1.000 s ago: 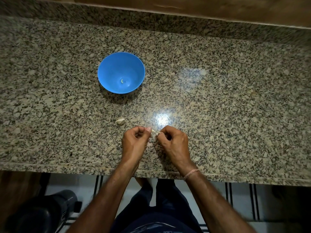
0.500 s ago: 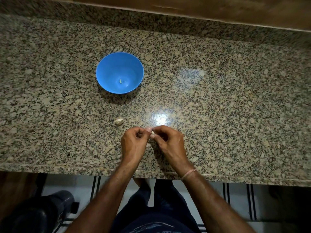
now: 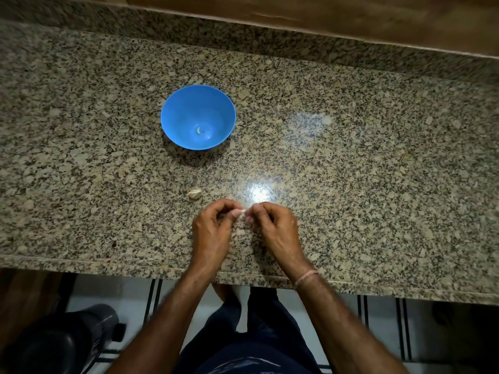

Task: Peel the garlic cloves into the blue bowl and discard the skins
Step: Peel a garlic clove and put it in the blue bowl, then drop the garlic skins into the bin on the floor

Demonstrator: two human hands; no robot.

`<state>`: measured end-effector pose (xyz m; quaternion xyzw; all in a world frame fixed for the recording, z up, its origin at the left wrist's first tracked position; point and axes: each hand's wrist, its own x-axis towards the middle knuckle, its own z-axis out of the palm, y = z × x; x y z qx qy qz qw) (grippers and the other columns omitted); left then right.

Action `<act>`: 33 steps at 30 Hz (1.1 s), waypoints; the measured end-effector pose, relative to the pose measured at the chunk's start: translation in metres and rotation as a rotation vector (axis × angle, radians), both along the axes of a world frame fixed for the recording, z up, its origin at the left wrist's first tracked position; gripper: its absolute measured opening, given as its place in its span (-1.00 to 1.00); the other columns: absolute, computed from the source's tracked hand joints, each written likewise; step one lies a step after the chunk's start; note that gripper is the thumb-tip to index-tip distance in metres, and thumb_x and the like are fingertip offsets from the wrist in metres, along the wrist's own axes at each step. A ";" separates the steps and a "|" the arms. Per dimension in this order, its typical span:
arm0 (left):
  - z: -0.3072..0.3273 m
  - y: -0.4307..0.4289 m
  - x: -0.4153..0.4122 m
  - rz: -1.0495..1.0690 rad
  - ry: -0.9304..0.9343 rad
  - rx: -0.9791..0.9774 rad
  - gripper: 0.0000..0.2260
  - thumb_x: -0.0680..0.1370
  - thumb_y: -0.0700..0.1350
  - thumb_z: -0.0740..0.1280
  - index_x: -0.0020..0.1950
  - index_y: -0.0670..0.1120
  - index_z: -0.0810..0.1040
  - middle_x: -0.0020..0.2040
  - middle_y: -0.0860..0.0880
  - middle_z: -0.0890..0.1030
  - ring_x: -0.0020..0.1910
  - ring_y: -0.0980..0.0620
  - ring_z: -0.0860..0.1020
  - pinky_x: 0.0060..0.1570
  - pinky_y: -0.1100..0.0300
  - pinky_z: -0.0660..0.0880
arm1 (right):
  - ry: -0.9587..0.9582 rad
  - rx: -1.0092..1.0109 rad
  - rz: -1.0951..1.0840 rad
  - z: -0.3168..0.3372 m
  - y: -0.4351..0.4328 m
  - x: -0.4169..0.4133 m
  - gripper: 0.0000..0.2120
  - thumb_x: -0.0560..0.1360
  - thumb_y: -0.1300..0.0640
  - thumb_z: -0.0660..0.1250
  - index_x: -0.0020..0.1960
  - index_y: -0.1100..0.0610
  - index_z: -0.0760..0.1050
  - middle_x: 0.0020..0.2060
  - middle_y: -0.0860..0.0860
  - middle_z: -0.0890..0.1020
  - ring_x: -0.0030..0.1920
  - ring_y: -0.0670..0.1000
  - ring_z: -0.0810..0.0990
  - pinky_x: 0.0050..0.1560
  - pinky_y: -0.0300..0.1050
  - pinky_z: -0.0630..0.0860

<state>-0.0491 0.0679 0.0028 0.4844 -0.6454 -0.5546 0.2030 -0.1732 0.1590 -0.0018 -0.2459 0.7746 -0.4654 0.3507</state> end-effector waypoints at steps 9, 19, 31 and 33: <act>-0.022 -0.003 0.027 -0.058 -0.320 -0.379 -0.72 0.55 -0.17 0.50 0.22 0.02 0.56 0.23 0.05 0.46 -0.01 0.10 0.58 -0.33 0.36 0.57 | 0.127 0.024 -0.115 -0.003 0.030 -0.027 -0.79 0.61 0.28 0.38 0.20 0.08 0.65 0.10 -0.12 0.67 0.13 -0.22 0.63 0.17 -0.30 0.58; -0.026 0.013 -0.036 -0.302 -0.328 -0.478 -0.87 0.56 -0.18 0.49 0.06 -0.06 0.59 -0.03 0.05 0.55 -0.08 0.09 0.53 -0.19 0.38 0.40 | 0.280 0.067 -0.055 -0.001 0.042 -0.027 -0.63 0.54 0.27 0.47 0.34 0.13 0.58 0.16 -0.09 0.56 0.09 -0.19 0.57 0.15 -0.45 0.52; -0.009 0.035 -0.018 0.009 -0.224 -0.290 -0.89 0.62 -0.20 0.41 -0.03 0.00 0.57 -0.04 0.11 0.60 -0.09 0.17 0.61 -0.22 0.26 0.62 | 0.565 0.089 0.207 -0.019 0.009 -0.036 -0.88 0.58 0.25 0.42 -0.09 0.07 0.62 -0.19 -0.10 0.58 -0.17 -0.09 0.54 -0.21 -0.37 0.39; -0.001 0.036 -0.011 0.114 -0.210 -0.207 -0.87 0.62 -0.22 0.42 -0.05 0.00 0.57 -0.10 0.09 0.64 -0.16 0.21 0.63 -0.29 0.36 0.55 | 0.260 0.061 0.171 -0.013 0.004 -0.033 -0.89 0.58 0.23 0.44 -0.07 0.05 0.65 -0.14 -0.12 0.67 -0.09 -0.14 0.63 -0.02 -0.35 0.56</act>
